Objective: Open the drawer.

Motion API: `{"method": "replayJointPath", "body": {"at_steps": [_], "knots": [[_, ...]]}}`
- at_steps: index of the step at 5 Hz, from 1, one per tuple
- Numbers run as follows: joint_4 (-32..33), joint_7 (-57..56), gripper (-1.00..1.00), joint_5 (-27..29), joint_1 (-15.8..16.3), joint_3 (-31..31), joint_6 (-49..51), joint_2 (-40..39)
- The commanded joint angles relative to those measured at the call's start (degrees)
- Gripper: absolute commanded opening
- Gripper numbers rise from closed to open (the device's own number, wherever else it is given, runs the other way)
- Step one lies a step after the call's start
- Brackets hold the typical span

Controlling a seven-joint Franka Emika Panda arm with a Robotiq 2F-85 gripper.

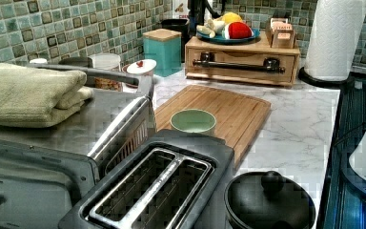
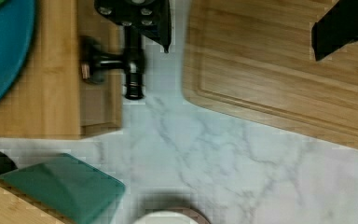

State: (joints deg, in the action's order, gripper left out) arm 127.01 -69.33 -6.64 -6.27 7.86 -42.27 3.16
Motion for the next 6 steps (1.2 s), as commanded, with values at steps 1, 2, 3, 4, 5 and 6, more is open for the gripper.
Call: {"method": "replayJointPath", "body": {"at_steps": [1,2,3,4,5,6], "knots": [[7.4,-5.0,1.00,-3.1,-4.8,2.5,-11.0,-0.5],[9.8,-6.1,1.00,-3.6,-5.7,3.5,-12.7,0.6],[11.8,-3.4,1.00,-5.7,-5.6,4.1,-14.1,1.6],[11.6,0.2,1.00,-9.4,-6.3,4.0,-16.8,-0.5],[10.8,-1.9,1.00,-9.1,-7.0,5.1,-20.5,-3.6],[10.7,-1.2,1.00,-9.4,-7.3,6.1,-23.1,-5.8]]}}
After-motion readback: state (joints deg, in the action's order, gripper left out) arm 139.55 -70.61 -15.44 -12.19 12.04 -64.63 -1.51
